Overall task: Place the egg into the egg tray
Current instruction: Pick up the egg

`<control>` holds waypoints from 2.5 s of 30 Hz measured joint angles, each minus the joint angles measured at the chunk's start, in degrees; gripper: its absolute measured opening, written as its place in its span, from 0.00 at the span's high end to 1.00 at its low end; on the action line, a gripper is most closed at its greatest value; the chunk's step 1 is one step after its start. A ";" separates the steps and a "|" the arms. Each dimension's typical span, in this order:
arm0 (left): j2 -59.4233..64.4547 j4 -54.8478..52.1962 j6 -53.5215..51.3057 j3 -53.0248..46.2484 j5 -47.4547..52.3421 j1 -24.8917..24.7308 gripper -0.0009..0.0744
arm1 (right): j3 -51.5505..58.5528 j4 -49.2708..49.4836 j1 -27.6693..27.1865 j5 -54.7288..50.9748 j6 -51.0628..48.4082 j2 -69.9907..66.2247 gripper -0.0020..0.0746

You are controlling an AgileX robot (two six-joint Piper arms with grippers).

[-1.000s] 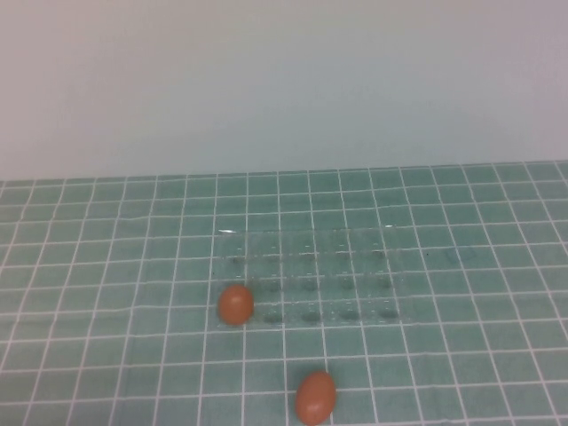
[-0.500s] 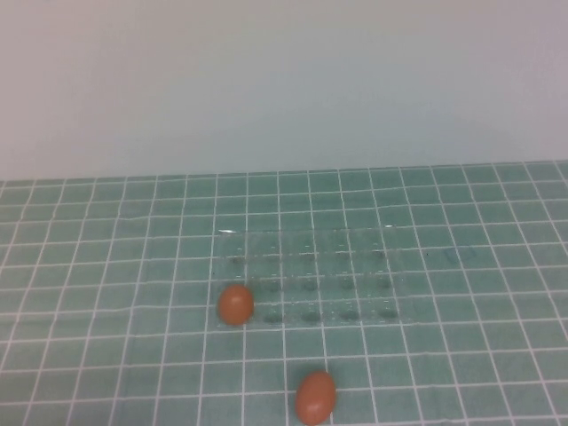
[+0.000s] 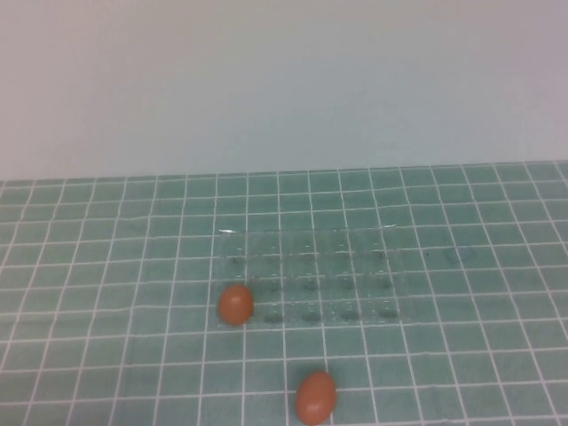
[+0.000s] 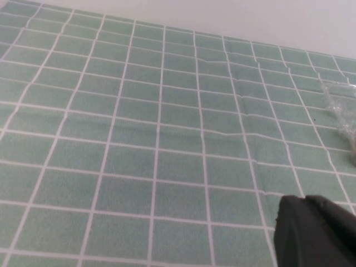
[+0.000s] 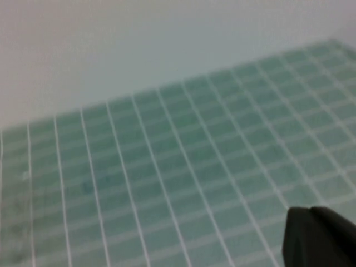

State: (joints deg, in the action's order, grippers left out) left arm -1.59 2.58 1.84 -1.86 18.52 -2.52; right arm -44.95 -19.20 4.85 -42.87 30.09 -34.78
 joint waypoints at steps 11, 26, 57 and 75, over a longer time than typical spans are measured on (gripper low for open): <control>0.00 0.00 0.00 0.00 0.00 0.00 0.99 | -8.14 25.75 3.31 -25.68 -27.61 -1.00 0.98; 0.00 0.00 0.00 0.00 0.00 0.00 0.99 | -11.50 23.26 15.44 -23.58 -29.46 -17.15 0.98; 0.00 0.00 0.00 0.00 0.00 0.00 0.99 | -29.26 17.29 41.36 -7.02 8.25 -58.39 0.81; 0.00 0.00 0.00 0.00 0.00 -2.84 0.99 | -29.26 30.04 44.69 -1.70 17.06 -73.06 0.28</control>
State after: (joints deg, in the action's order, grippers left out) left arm -1.59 2.58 1.84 -1.86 18.52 -5.36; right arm -74.22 10.83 49.55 -44.57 47.16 -107.85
